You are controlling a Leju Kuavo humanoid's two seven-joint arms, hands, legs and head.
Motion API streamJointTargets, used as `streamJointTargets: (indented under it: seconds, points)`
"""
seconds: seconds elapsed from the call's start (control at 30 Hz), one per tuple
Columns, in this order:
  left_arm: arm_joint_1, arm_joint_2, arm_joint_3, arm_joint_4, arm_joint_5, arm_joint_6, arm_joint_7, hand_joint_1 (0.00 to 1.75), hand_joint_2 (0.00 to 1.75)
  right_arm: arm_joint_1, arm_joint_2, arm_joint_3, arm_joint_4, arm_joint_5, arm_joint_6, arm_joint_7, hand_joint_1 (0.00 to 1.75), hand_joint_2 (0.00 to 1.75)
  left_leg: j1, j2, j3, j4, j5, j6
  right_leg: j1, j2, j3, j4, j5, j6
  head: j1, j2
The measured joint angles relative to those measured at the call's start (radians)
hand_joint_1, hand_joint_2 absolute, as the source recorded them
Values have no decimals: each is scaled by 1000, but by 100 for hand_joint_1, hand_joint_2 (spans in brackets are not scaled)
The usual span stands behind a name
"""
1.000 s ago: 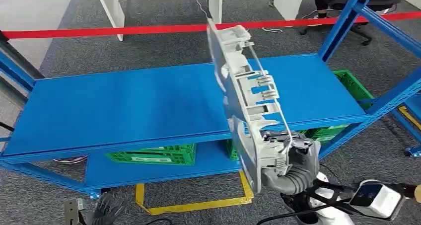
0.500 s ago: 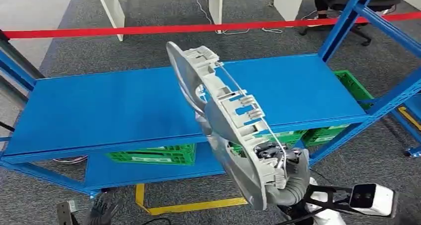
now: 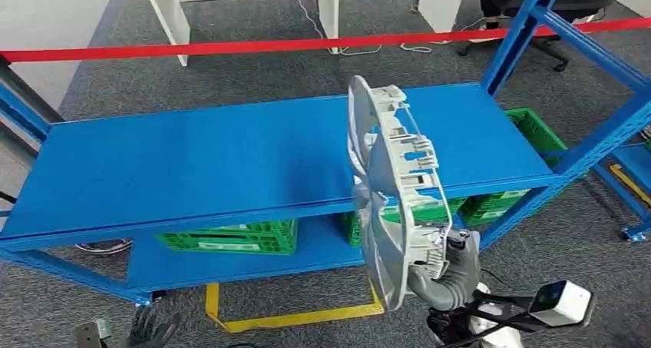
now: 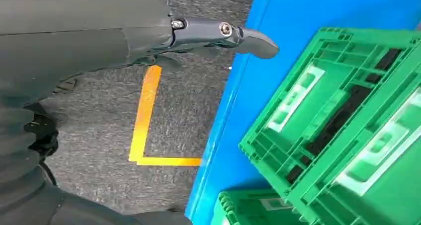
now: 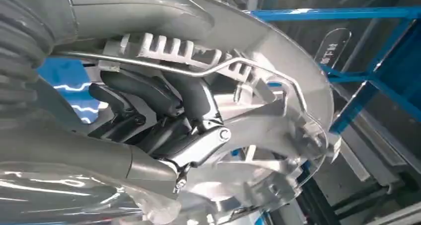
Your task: Take the parts from the cabinet and place them on the table.
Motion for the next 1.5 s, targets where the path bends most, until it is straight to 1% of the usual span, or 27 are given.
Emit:
streamJointTargets:
  seconds: [0.13,0.2,0.27,0.33,0.37,0.43,0.47,0.5,0.63,0.67,0.7,0.73,0.8,0.83,0.87,0.93,0.97,1.03,1.07,1.13,1.17,1.2,1.27,1.33,1.4,1.47,1.5]
  points:
    - [7,1,0,-8,0,2,0,0,175,5,7,-6,10,1,-1,0,175,175,3,0,-16,0,9,-18,-1,1,-27,14,16,-37,-9,0]
    - [7,-2,0,-9,0,2,0,0,175,5,13,-8,11,1,-1,0,175,175,6,-2,-41,67,-69,-32,-2,-1,-42,15,30,-56,-15,0]
    - [7,-2,0,-11,0,3,0,0,175,5,17,-9,13,1,-1,0,175,175,11,-2,-85,220,-161,-39,0,-2,-62,15,44,-60,-17,0]
    - [8,-2,0,-11,3,5,0,0,175,5,18,-11,19,3,-2,0,175,175,12,-2,-85,277,-185,-40,0,-3,-81,15,59,-60,-17,0]
    - [9,-2,0,-11,5,7,0,0,175,5,18,-12,22,3,-3,0,175,175,12,-2,-56,243,-165,-38,0,-3,-91,15,67,-59,-17,0]
    - [10,-2,0,-14,10,8,0,0,175,5,20,-14,24,6,-2,0,175,175,12,-2,58,64,-96,-30,0,0,-108,15,84,-53,-17,0]
    - [9,-1,1,-16,16,5,0,0,175,4,23,-15,24,9,-1,0,175,175,12,-6,116,-30,-82,-25,-1,0,-111,15,92,-47,-18,0]
    - [6,-1,3,-16,23,-3,0,0,175,4,26,-16,24,14,0,0,175,175,6,-9,122,-55,-93,-28,3,0,-115,15,100,-38,-16,0]
    - [14,-2,7,-19,25,-8,0,0,175,2,33,-17,25,28,1,0,175,175,-2,-9,95,-53,-51,-9,-2,-2,-114,-12,143,-10,-16,0]
    - [11,-4,8,-19,25,-8,0,0,175,3,34,-21,25,31,-2,0,175,175,6,0,87,-60,-33,-2,-4,-1,-124,-7,121,-8,-15,0]
    - [11,-4,8,-22,26,-9,0,0,175,4,35,-23,23,37,-3,0,175,175,5,-2,71,-63,-20,5,-3,-3,-146,22,63,-7,-12,0]
    - [11,-6,9,-28,28,-11,0,0,175,5,36,-28,21,42,-3,0,175,175,4,2,56,-62,-11,15,-3,-3,-158,89,-8,-5,-7,0]
    - [14,-11,11,-35,28,-12,0,0,175,11,36,-45,17,50,-1,0,175,175,-2,4,29,-60,11,18,-2,-3,-175,232,-98,-4,-6,0]
    - [14,-12,11,-37,29,-12,0,0,175,15,37,-53,17,65,-2,0,175,175,-5,4,13,-58,21,19,0,-3,-176,286,-100,-4,-4,0]
    - [15,-15,13,-39,32,-12,0,0,175,19,39,-60,16,84,-5,0,175,175,-7,5,-3,-56,30,20,3,-3,-160,301,-72,-6,-5,0]
    - [17,-17,16,-45,42,-14,0,0,175,23,45,-77,3,119,-17,0,175,175,-11,6,-33,-49,48,19,10,-3,-80,229,0,-17,-5,0]
    - [17,-18,20,-47,51,-22,0,0,175,23,50,-84,-6,125,-21,0,175,175,-12,6,-44,-46,55,17,15,-3,-18,154,9,-24,-5,0]
    - [18,-20,31,-47,68,-37,0,0,175,20,59,-92,-19,128,-24,0,175,175,-19,8,-59,-31,63,11,23,-5,122,-33,-42,-36,-3,0]
    - [21,-21,39,-47,72,-41,0,0,175,18,62,-96,-21,128,-24,0,175,175,-16,7,-68,-29,80,6,24,-3,125,-55,-58,-38,-6,0]
    - [24,-22,49,-47,74,-45,0,0,175,21,64,-98,-21,128,-24,0,175,175,-13,9,-82,-31,102,-2,30,0,105,-51,-46,-45,-6,0]
    - [28,-20,52,-47,73,-45,0,0,175,22,67,-99,-18,129,-25,0,175,175,-16,6,-90,-29,96,-7,16,-5,93,-69,-38,-48,-4,0]
    - [32,-21,57,-47,67,-42,0,0,175,21,69,-100,-14,132,-31,0,175,175,-15,0,-96,-13,61,-17,16,-5,95,-65,-29,-56,-8,0]
    - [40,-24,68,-46,65,-36,0,0,175,22,71,-99,-6,149,-50,0,175,175,-3,-3,-123,109,-50,-31,16,-9,77,-62,-12,-71,-17,0]
    - [42,-24,80,-42,65,-32,0,0,175,22,71,-98,3,156,-61,0,175,175,8,-3,-147,245,-111,-44,16,-11,49,-49,1,-71,-16,0]
    - [44,-23,89,-39,65,-34,0,0,175,22,71,-97,10,161,-66,0,175,175,18,-3,-111,236,-79,-52,14,-11,16,-30,12,-68,-16,0]
    - [44,-22,95,-39,65,-35,0,0,175,22,72,-94,11,162,-69,0,175,175,24,-3,-10,91,-17,-52,12,-9,-14,-14,21,-61,-16,0]
    - [43,-22,97,-39,65,-36,0,0,175,22,72,-94,12,163,-70,0,175,175,25,-6,39,12,-23,-48,12,-8,-22,-10,27,-56,-17,0]
